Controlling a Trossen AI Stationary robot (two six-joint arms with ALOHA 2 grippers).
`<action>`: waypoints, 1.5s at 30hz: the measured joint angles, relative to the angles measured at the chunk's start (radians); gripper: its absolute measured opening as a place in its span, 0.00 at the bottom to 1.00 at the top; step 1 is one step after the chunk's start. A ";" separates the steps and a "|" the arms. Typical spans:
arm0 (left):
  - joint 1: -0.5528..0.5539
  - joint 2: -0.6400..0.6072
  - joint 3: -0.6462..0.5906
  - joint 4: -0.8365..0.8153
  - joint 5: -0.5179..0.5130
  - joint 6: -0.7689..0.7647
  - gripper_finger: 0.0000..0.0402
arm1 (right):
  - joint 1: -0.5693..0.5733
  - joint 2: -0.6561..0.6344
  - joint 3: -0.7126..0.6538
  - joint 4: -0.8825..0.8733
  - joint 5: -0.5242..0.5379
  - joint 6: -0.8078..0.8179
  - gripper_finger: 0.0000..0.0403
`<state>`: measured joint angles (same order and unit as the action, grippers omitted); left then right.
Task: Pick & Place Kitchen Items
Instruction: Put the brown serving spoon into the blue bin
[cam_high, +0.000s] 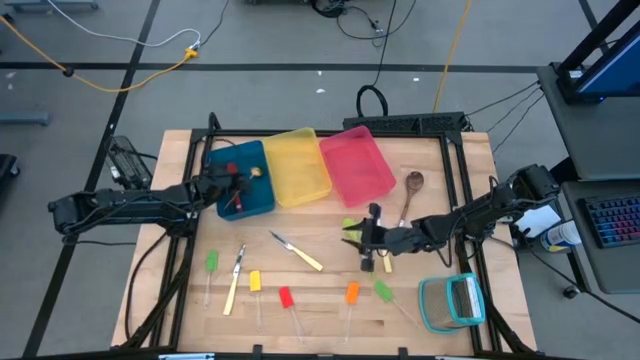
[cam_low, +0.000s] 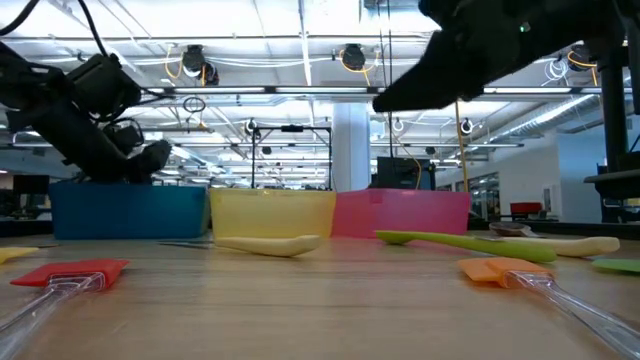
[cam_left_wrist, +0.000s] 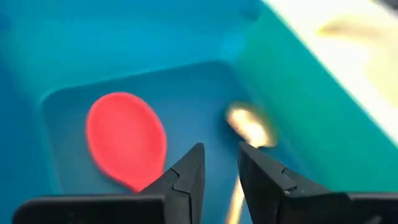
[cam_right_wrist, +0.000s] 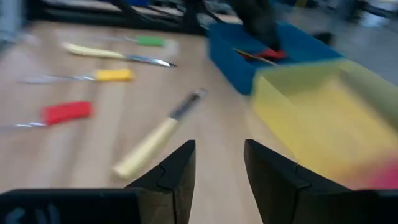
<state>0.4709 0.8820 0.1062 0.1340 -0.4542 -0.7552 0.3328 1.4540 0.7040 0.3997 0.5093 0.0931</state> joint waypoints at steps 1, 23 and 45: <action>0.000 0.000 0.000 0.038 0.002 0.020 0.24 | 0.000 0.000 0.000 -0.020 0.041 0.021 0.32; -0.003 -0.035 0.002 0.257 0.210 0.219 0.24 | -0.044 -0.003 0.000 -0.987 0.373 1.340 0.32; -0.142 -0.151 0.003 0.368 0.301 0.282 0.24 | -0.192 -0.006 -0.212 -0.876 0.305 1.617 0.32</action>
<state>0.3286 0.7307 0.1093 0.5022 -0.1535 -0.4732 0.1406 1.4484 0.4921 -0.4763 0.8143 1.7098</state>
